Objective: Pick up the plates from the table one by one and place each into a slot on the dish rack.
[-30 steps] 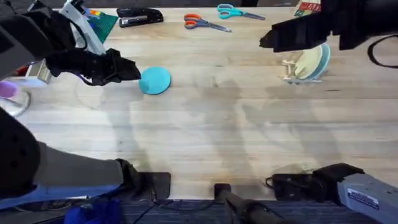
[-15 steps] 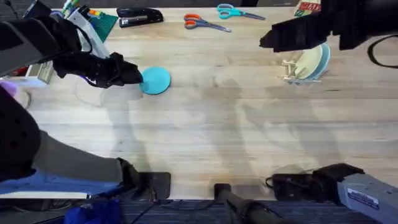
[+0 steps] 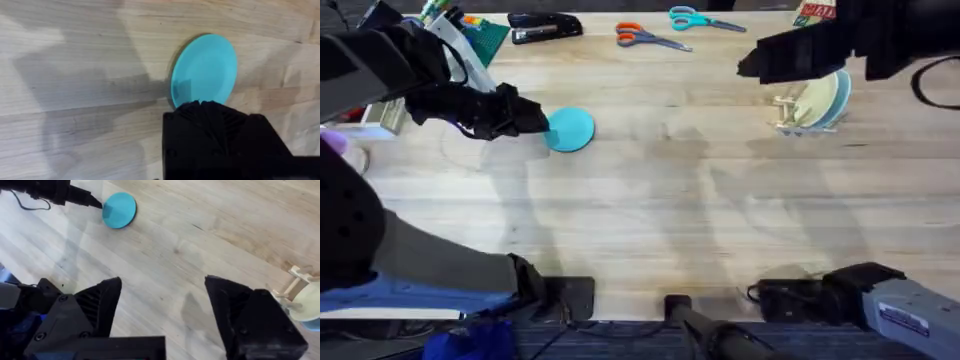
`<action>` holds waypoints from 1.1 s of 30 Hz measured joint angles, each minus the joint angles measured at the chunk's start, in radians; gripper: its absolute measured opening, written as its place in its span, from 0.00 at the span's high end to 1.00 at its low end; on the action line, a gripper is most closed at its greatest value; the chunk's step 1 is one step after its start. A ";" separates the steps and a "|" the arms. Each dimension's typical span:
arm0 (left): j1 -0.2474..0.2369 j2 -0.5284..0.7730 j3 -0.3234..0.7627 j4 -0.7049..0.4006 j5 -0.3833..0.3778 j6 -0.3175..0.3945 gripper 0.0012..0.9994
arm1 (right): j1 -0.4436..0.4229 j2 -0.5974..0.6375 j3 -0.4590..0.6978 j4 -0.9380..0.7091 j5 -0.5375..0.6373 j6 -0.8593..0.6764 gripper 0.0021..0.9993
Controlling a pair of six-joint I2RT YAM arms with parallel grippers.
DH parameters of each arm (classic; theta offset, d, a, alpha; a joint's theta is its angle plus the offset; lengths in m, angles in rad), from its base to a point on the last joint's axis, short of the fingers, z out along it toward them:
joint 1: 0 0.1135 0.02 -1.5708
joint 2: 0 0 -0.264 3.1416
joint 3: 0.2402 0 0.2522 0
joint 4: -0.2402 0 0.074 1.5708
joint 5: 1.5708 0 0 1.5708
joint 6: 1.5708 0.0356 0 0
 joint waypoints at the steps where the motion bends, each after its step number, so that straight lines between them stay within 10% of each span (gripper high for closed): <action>1: 0.000 0.000 0.000 0.002 -0.001 0.000 0.96 | 0.000 0.000 0.000 0.000 0.000 0.000 0.00; 33: 0.008 0.142 0.028 0.031 0.010 -0.080 0.96 | 0.000 0.000 0.000 0.000 0.000 0.000 0.01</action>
